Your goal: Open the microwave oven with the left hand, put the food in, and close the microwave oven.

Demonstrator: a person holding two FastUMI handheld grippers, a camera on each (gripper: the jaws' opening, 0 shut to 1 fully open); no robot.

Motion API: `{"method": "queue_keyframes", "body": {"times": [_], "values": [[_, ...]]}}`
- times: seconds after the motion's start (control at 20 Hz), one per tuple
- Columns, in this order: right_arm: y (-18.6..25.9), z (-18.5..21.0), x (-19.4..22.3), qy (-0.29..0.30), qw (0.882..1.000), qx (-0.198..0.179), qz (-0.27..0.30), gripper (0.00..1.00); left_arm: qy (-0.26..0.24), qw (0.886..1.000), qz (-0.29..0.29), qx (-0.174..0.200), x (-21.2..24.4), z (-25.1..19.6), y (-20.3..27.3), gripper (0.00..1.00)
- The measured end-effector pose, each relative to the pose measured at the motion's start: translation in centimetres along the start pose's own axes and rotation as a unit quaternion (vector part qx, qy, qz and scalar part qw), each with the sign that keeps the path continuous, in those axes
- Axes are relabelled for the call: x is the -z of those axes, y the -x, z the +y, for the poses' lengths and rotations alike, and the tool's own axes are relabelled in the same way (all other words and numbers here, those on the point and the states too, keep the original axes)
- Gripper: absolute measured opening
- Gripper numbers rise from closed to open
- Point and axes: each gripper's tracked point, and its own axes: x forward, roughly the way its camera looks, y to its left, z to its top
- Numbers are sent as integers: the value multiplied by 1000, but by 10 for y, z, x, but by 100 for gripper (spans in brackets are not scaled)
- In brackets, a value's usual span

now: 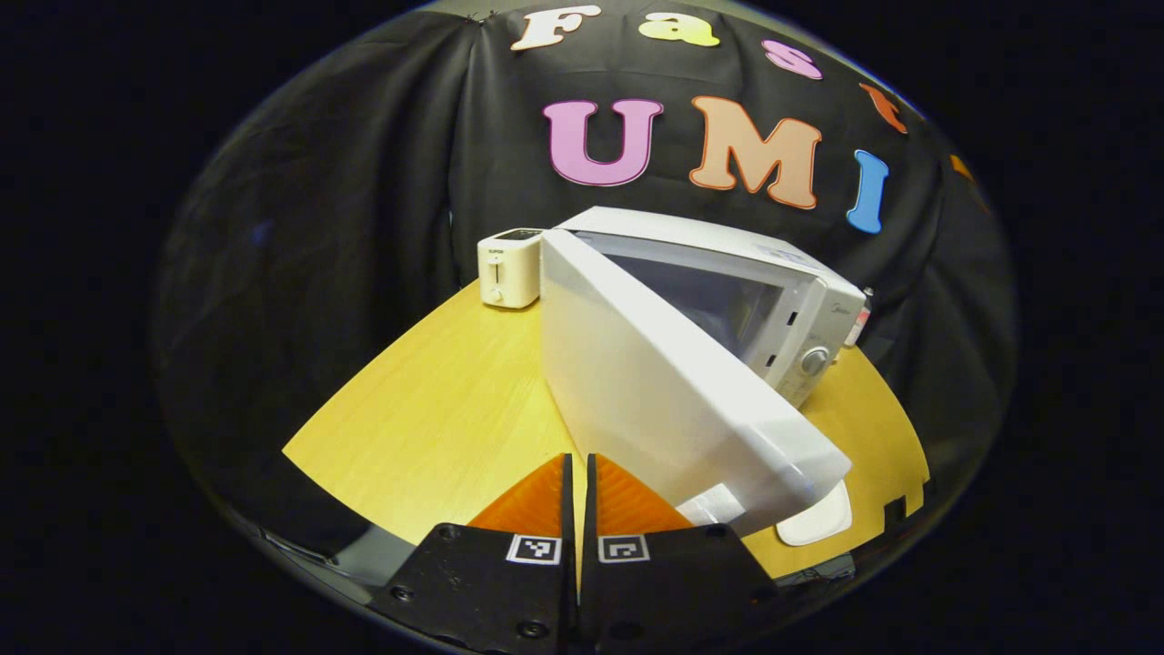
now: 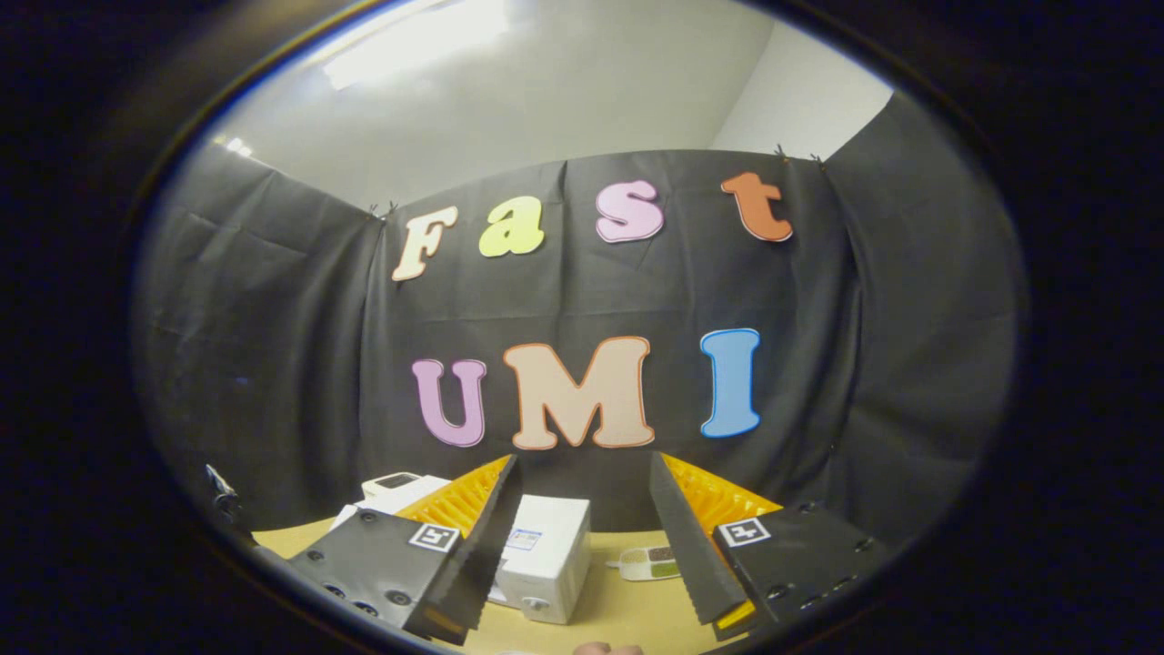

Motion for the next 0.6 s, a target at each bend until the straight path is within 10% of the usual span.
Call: {"method": "queue_keyframes", "body": {"times": [0.6], "values": [[22, -80, 2, 11, 1000, -16, 10, 82, -30, 997, -65, -13, -32, -88, -54, 1]]}}
